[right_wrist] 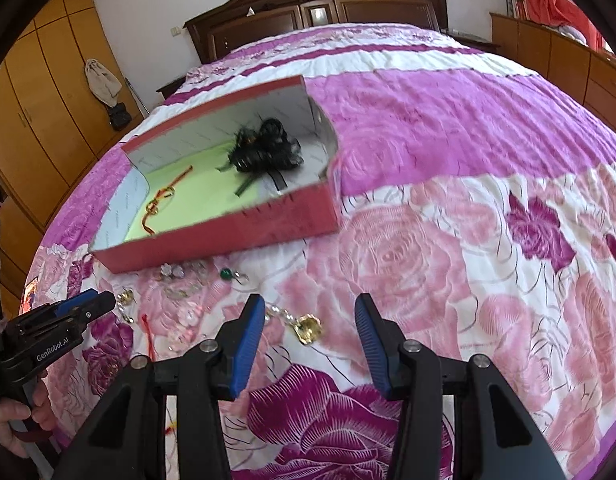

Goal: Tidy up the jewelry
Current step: 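Withdraw both tools from the box back toward the jewelry on the quilt, then grasp a gold pearl pendant with the left tool while the right tool grasps a gold brooch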

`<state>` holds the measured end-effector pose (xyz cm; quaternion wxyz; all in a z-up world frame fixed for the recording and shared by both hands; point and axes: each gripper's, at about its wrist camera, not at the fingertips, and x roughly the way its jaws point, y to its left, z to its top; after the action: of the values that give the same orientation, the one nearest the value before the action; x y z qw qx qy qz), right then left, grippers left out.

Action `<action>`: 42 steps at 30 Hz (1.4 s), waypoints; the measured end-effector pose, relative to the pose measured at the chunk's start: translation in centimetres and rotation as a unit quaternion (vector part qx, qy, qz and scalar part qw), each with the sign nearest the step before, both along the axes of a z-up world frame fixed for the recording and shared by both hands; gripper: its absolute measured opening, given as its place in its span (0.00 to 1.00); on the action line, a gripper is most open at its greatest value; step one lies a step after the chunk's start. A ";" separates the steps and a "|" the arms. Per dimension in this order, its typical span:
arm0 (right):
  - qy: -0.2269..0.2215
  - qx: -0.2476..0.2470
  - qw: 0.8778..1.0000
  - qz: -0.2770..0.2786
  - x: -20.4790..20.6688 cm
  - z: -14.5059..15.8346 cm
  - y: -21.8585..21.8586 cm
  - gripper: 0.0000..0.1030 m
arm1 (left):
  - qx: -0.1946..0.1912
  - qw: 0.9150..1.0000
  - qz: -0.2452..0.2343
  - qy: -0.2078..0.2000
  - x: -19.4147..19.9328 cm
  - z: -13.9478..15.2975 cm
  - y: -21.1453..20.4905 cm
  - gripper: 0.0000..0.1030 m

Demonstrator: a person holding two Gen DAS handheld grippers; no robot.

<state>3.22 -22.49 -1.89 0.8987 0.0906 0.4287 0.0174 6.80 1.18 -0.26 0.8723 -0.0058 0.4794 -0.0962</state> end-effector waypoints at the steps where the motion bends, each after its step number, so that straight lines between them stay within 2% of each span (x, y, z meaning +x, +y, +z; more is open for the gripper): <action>1: 0.001 0.001 1.000 -0.001 0.0 -0.1 -0.1 0.49 | -0.003 1.000 0.000 0.003 0.0 -0.3 0.0 0.26; 6: 0.011 0.005 1.000 -0.003 -0.2 -1.1 -0.5 0.49 | -0.016 1.000 -0.003 0.012 0.0 -1.3 0.2 0.26; 14: 0.021 0.007 1.000 -0.002 -0.1 -2.1 -0.6 0.49 | -0.024 1.000 -0.004 0.005 0.6 -1.8 0.0 0.25; 16: 0.022 0.006 1.000 -0.001 -0.1 -2.2 -0.6 0.49 | -0.023 1.000 -0.005 0.003 0.8 -1.9 -0.1 0.22; 17: 0.022 0.006 1.000 -0.001 -0.1 -2.3 -0.6 0.49 | -0.022 1.000 -0.006 0.001 0.8 -1.9 -0.2 0.14; 18: 0.023 0.005 1.000 -0.001 0.0 -2.3 -0.5 0.49 | -0.021 1.000 -0.007 0.001 0.9 -2.0 -0.2 0.11; 27: 0.026 0.000 1.000 0.004 0.2 -2.6 -0.4 0.49 | -0.030 1.000 -0.005 0.000 1.1 -2.3 -0.1 0.11; 35: 0.035 -0.030 0.999 0.023 1.1 -3.4 0.8 0.26 | -0.015 1.000 -0.007 -0.006 0.8 -2.4 -0.3 0.11; 38: 0.036 -0.048 0.998 0.028 1.1 -3.6 1.5 0.21 | -0.011 1.000 -0.008 -0.007 0.9 -2.4 -0.4 0.11; 42: 0.038 -0.062 0.997 0.029 1.2 -3.7 1.9 0.21 | -0.007 1.000 -0.008 -0.009 0.9 -2.4 -0.5 0.11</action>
<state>4.46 -20.57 -5.58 0.8849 0.0226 0.4651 0.0134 7.70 0.65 -2.67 0.8755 -0.0076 0.4712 -0.1067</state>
